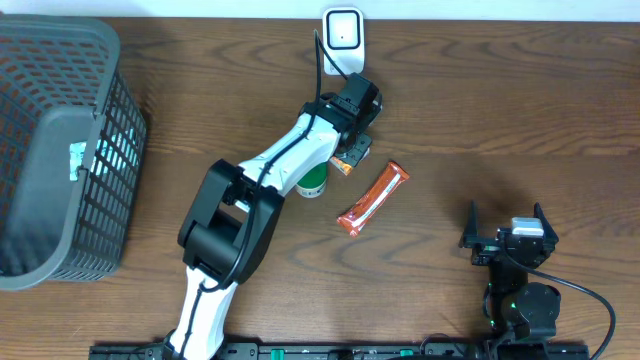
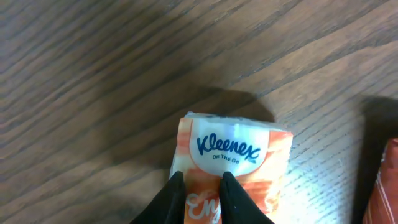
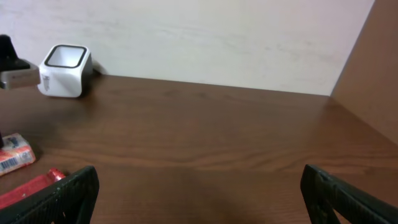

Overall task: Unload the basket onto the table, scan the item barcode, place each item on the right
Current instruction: 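Release the Kleenex pack onto the table near the bottle, then reach the left gripper into the basket toward the mint-green wipes pack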

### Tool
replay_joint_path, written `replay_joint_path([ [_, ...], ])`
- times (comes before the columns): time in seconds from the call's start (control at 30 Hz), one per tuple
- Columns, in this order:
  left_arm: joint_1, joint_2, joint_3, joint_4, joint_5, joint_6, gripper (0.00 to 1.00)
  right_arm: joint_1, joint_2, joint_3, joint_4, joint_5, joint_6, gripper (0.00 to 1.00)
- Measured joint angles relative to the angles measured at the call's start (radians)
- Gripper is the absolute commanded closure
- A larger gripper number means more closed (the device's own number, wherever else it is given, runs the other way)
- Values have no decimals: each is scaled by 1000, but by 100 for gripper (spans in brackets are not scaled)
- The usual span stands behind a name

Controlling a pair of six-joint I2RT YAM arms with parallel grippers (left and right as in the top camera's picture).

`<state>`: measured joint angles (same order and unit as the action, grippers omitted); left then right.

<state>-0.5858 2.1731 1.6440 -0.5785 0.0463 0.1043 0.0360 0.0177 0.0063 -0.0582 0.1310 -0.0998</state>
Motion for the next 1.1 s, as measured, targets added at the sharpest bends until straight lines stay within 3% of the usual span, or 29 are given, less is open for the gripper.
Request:
replay_joint_path([
  [0.07,0,-31,-2,-10,0,0,63,0,0,0,0,0,0,1],
  [0.13,1,-87,-8,-20,0,-3,29,0,0,0,0,0,0,1],
  [0.2,2,-179,-11,-28,0,-5,18,0,0,0,0,0,0,1],
  [0.37,5,-471,-11,-57,-48,-7,14,0,0,0,0,0,0,1],
  [0.53,64,-675,-7,-95,-261,-35,13,0,0,0,0,0,0,1],
  [0.63,175,-730,-7,-128,-411,-138,12,0,0,0,0,0,0,1],
  [0.67,223,-738,-7,-145,-446,-183,7,0,0,0,0,0,0,1],
  [0.8,459,-752,-7,-227,-522,-431,6,0,0,0,0,0,0,1],
  [0.93,682,-752,-7,-282,-516,-665,6,0,0,0,0,0,0,1],
  [1.1,921,-752,-7,-278,-431,-802,6,0,0,0,0,0,0,1],
])
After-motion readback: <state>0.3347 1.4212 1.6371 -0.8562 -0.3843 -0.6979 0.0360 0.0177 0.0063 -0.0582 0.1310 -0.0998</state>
